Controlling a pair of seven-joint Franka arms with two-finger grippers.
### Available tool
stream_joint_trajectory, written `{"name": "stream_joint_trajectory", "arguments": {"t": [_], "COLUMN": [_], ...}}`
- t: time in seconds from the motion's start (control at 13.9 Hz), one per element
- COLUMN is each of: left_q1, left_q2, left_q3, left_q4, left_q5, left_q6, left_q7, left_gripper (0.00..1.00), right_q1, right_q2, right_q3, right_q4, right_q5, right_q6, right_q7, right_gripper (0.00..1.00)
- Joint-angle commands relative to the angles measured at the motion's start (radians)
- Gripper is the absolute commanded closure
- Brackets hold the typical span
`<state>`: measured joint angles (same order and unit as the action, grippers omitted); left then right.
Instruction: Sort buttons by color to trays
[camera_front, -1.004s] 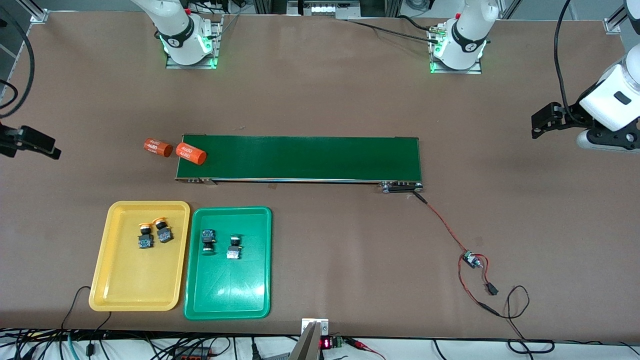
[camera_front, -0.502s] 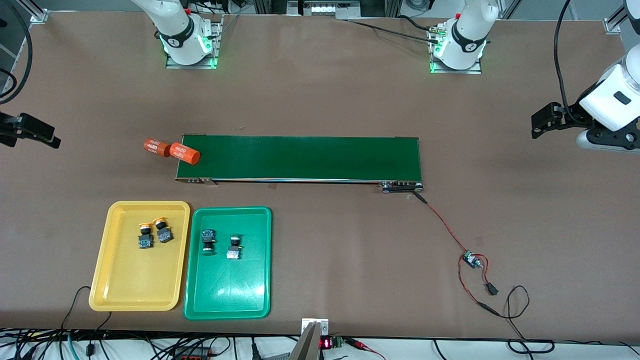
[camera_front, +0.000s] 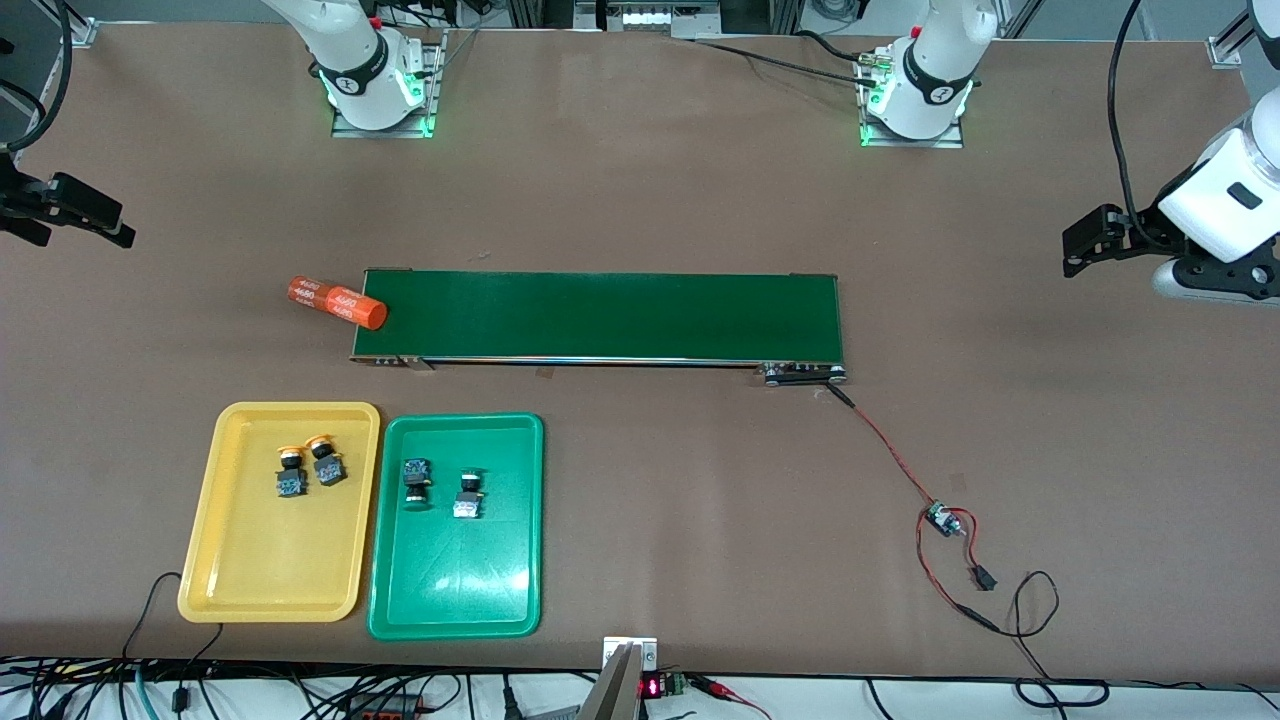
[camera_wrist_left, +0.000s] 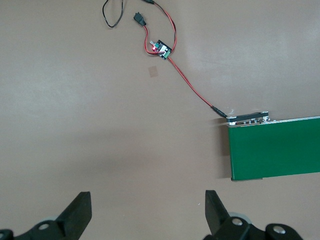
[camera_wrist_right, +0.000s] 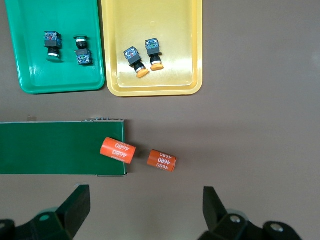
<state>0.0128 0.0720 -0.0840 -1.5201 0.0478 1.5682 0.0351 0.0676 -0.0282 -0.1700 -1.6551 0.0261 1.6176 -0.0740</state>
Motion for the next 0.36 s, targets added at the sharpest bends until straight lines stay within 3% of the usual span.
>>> {"name": "stream_joint_trajectory", "arguments": {"t": [0.0, 0.29], "left_q1": [-0.004, -0.004], "left_q2": [-0.005, -0.005], "left_q3": [0.000, 0.000], "left_q4": [0.005, 0.005], "left_q5": [0.007, 0.007], "left_q6": [0.003, 0.003], "left_q7": [0.012, 0.012], "left_gripper": [0.00, 0.00], "right_q1": [-0.012, -0.014], "right_q2": [-0.015, -0.015], "right_q3": [0.029, 0.032], "right_q4": [-0.015, -0.012], "right_q5": [-0.014, -0.015], "right_q6": [-0.002, -0.002], "right_q7": [0.017, 0.008], "right_gripper": [0.00, 0.00]}}
